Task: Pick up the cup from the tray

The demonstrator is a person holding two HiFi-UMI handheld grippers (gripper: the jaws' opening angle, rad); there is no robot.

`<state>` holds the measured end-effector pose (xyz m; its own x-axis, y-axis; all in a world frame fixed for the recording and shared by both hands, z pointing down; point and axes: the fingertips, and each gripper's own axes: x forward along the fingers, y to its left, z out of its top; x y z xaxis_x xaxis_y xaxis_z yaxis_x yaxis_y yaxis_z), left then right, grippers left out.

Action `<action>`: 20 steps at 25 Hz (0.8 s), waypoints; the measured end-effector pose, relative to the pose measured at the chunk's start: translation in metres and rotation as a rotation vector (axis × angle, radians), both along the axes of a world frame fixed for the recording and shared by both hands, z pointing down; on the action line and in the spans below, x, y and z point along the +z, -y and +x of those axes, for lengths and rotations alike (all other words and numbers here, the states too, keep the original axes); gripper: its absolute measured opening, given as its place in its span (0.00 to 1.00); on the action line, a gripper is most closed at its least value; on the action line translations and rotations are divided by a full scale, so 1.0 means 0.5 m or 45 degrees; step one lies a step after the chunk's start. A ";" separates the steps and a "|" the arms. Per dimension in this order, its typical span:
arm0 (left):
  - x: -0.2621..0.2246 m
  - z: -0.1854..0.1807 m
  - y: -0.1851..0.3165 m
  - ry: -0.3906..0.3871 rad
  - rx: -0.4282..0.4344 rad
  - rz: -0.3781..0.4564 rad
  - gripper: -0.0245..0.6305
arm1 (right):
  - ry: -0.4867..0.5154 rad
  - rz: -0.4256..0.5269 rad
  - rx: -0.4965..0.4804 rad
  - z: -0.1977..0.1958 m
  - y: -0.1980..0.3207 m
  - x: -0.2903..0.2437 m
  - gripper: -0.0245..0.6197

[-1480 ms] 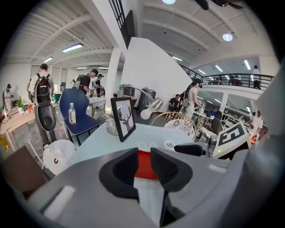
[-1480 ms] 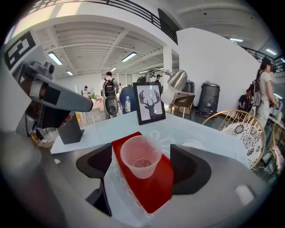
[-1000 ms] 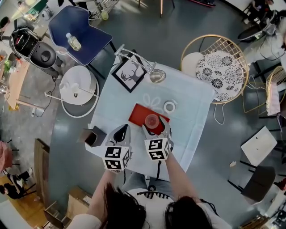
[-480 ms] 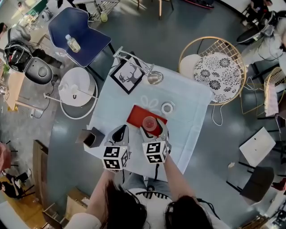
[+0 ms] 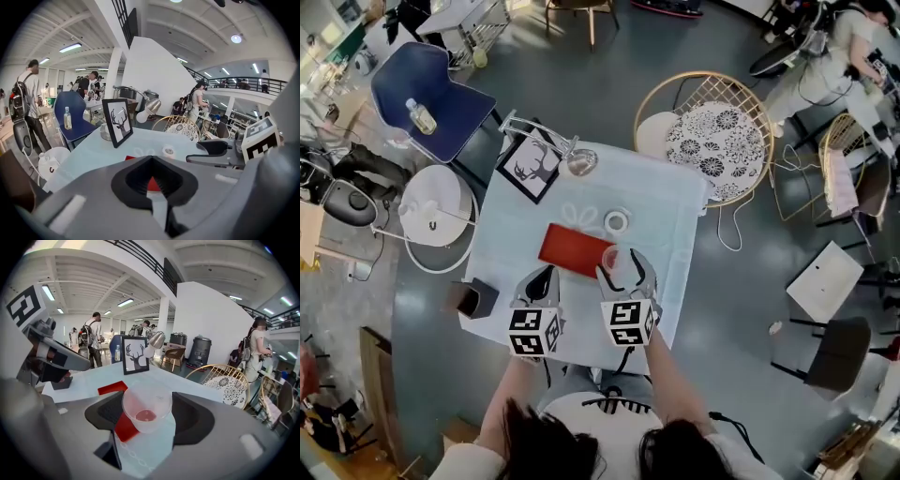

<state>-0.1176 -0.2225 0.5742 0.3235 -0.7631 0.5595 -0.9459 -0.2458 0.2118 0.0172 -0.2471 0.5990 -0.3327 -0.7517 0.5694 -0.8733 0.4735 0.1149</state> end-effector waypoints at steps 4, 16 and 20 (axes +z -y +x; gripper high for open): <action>-0.005 0.041 -0.003 -0.010 0.052 0.009 0.04 | -0.015 -0.017 0.072 0.060 -0.011 -0.005 0.58; -0.024 0.095 -0.024 0.022 0.131 0.019 0.04 | 0.006 -0.189 0.209 0.164 -0.043 0.084 0.58; -0.023 0.091 -0.031 0.040 0.142 0.015 0.04 | 0.016 -0.202 0.223 0.162 -0.049 0.102 0.58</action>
<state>-0.0722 -0.2070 0.5628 0.3891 -0.7301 0.5617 -0.9187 -0.3522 0.1786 0.0983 -0.2228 0.6500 -0.2132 -0.7002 0.6814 -0.9445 0.3261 0.0396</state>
